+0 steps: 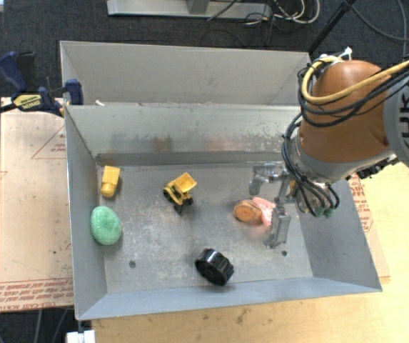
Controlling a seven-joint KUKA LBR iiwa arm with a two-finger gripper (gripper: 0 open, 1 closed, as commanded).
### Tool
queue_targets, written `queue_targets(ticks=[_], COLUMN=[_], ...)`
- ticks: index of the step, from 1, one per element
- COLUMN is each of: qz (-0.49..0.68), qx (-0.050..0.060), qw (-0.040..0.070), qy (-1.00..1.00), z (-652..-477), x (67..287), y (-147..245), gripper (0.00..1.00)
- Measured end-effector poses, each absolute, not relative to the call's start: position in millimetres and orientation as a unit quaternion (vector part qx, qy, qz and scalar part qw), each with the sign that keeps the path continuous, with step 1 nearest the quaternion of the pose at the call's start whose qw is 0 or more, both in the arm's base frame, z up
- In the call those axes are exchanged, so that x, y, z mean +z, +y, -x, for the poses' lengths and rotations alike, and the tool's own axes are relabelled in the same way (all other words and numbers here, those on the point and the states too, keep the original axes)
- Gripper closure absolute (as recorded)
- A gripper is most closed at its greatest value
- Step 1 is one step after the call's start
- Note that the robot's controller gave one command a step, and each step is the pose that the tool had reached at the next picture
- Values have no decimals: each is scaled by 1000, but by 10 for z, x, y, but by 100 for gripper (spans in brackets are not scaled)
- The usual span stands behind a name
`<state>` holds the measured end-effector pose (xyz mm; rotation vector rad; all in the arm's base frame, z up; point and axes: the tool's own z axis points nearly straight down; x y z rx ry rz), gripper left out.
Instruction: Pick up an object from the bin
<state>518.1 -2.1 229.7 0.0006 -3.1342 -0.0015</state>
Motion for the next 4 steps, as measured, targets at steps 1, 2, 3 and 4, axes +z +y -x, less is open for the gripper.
queue_targets(ticks=[1, 2, 3, 4], qz=[0, 51, 93, 65], qx=[0, -1, -1, 0], qw=[-1, -3, 1, -3], qy=[-1000, -999, -996, -998], z=[-5194, -5387, -5431, -5686], x=[2343, 1697, 1444, 1520], y=[-21, -228, -336, -650], gripper=[0, 0, 0, 0])
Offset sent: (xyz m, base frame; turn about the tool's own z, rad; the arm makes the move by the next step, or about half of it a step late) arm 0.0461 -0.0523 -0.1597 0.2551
